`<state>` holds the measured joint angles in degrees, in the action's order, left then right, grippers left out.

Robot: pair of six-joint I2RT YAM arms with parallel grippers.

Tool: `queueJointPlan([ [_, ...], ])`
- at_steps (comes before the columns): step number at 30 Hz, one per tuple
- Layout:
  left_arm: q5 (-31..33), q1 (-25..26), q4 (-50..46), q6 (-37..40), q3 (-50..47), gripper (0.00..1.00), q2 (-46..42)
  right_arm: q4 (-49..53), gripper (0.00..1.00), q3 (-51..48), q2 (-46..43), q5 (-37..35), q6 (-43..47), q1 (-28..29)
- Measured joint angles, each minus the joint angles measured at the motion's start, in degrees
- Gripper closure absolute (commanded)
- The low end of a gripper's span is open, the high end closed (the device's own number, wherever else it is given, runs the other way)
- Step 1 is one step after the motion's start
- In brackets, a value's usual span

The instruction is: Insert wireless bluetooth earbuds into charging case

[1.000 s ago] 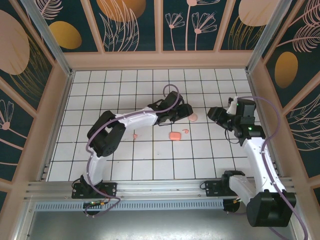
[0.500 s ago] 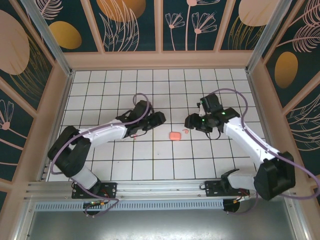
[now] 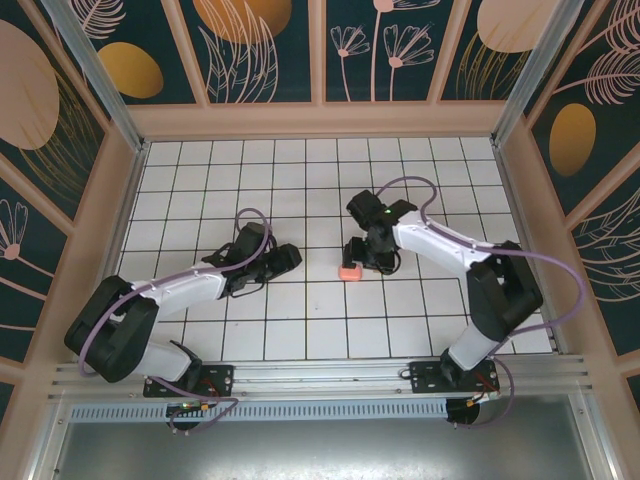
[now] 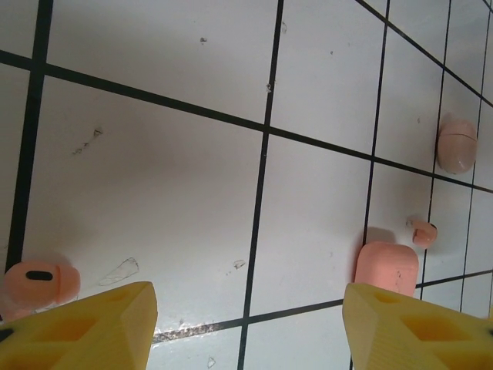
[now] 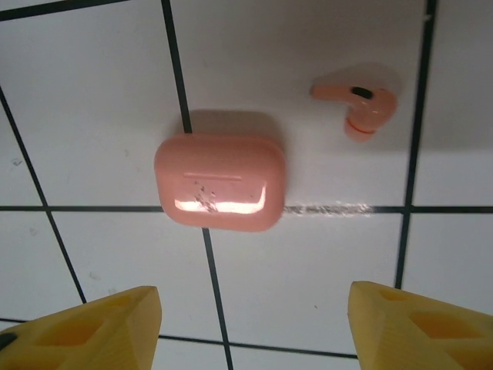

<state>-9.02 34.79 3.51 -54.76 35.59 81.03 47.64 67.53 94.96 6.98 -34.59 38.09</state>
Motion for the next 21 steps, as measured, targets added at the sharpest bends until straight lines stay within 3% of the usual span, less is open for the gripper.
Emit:
queueJointPlan([
  [9, -2.14, -1.31, 0.94, 2.38, -0.02, 0.36, -0.44, 0.70, 0.29, 5.20, 9.07, -0.13, -0.33, 1.57],
  [21, -3.06, -1.49, 0.98, 3.37, 0.72, 0.36, -0.44, 1.31, 0.29, 8.48, 14.10, -0.81, 0.17, 1.57],
])
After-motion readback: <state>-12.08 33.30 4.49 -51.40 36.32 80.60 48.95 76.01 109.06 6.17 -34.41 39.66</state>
